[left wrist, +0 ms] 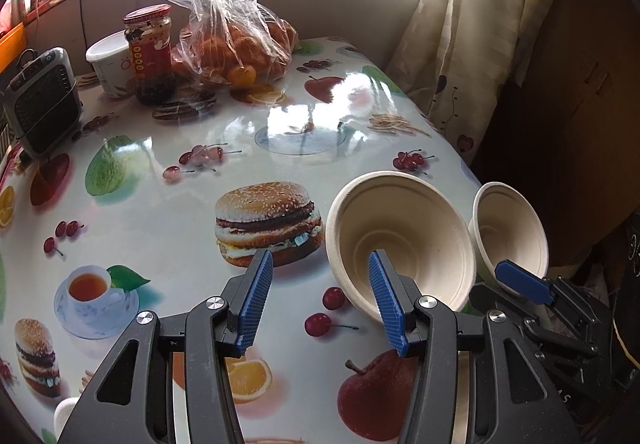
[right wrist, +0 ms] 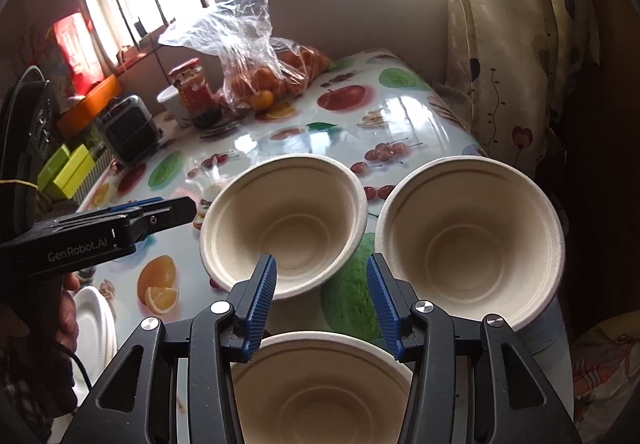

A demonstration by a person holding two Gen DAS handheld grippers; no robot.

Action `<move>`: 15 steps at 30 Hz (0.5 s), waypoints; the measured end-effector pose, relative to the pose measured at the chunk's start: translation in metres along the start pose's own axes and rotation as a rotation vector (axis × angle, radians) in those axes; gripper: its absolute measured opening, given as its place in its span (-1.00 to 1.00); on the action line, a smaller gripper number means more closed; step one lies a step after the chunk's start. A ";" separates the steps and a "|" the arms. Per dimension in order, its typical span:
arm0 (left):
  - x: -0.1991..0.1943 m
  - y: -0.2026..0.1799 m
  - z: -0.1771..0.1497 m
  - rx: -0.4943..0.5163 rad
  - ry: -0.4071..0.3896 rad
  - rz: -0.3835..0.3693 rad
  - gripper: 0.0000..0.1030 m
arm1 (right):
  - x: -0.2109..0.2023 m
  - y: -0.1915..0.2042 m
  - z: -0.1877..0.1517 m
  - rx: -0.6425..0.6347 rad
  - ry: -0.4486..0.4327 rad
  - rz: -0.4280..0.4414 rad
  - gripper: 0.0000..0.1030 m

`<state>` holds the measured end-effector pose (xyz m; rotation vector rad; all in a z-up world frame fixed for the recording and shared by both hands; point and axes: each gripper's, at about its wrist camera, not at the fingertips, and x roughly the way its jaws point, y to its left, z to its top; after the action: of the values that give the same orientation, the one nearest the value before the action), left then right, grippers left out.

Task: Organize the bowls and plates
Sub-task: 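Grasp a beige bowl rim with the left gripper while the right grasps another bowl rim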

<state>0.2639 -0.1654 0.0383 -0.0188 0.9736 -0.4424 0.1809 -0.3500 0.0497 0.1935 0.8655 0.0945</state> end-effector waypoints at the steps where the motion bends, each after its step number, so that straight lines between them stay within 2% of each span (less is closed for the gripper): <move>1: 0.001 -0.001 0.001 0.005 0.001 0.001 0.00 | 0.002 0.000 0.000 0.004 0.007 0.001 -0.19; 4: 0.006 -0.002 0.003 0.014 0.005 0.004 -0.01 | 0.005 0.000 0.000 0.008 0.011 0.005 -0.24; 6: 0.010 -0.002 0.004 0.016 0.014 0.001 -0.12 | 0.007 -0.001 0.001 0.011 0.013 0.005 -0.26; 10: 0.017 -0.004 0.006 0.018 0.026 -0.001 -0.18 | 0.012 -0.002 0.002 0.024 0.023 0.003 -0.28; 15: 0.022 -0.005 0.007 0.020 0.035 -0.015 -0.37 | 0.018 -0.004 0.002 0.035 0.034 0.005 -0.41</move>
<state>0.2785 -0.1796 0.0254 -0.0001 1.0035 -0.4671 0.1942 -0.3511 0.0367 0.2274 0.9008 0.0881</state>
